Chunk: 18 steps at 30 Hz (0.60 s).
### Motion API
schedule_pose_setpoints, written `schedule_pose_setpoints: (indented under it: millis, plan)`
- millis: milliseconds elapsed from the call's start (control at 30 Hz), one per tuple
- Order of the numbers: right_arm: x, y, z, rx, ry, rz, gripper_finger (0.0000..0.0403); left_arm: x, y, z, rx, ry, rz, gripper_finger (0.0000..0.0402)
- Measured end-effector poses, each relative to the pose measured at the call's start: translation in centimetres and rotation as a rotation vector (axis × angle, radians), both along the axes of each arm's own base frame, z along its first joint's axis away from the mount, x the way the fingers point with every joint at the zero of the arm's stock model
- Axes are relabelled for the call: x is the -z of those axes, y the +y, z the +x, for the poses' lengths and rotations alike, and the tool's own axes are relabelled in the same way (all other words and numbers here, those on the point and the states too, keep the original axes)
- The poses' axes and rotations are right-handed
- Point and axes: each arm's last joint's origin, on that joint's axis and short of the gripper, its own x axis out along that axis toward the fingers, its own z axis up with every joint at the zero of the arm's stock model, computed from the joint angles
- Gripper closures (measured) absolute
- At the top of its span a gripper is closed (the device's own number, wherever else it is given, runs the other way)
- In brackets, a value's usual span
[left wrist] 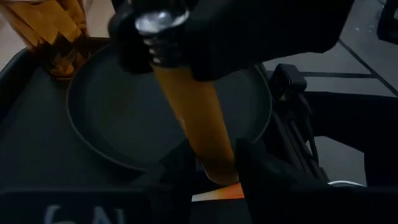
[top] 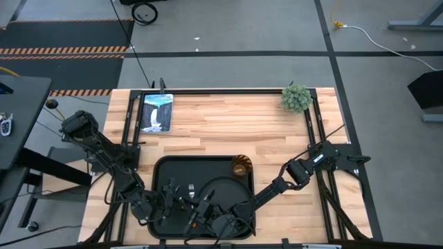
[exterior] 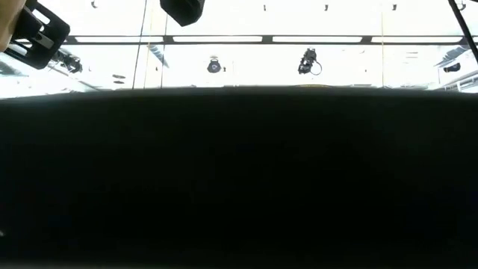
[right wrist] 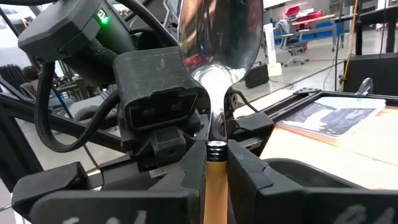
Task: Pick and place plate/cup/fork/spoon on tray
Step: Put the yellow spoon on the left side of the black tray
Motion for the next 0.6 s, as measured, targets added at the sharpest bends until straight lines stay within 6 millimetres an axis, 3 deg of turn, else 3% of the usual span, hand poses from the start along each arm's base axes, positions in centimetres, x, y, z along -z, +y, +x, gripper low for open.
schedule_pose_setpoints:
  millis: [333, 600]
  plan:
    - [-0.04, -0.01, -0.07, 0.024, 0.006, -0.009, 0.0354, 0.02, 0.02, 0.00, -0.006, 0.001, 0.000, 0.0282]
    - [-0.04, 0.12, -0.06, -0.005, 0.006, -0.012, 0.0334, 0.03, 0.02, -0.01, -0.007, 0.002, -0.004, 0.0314]
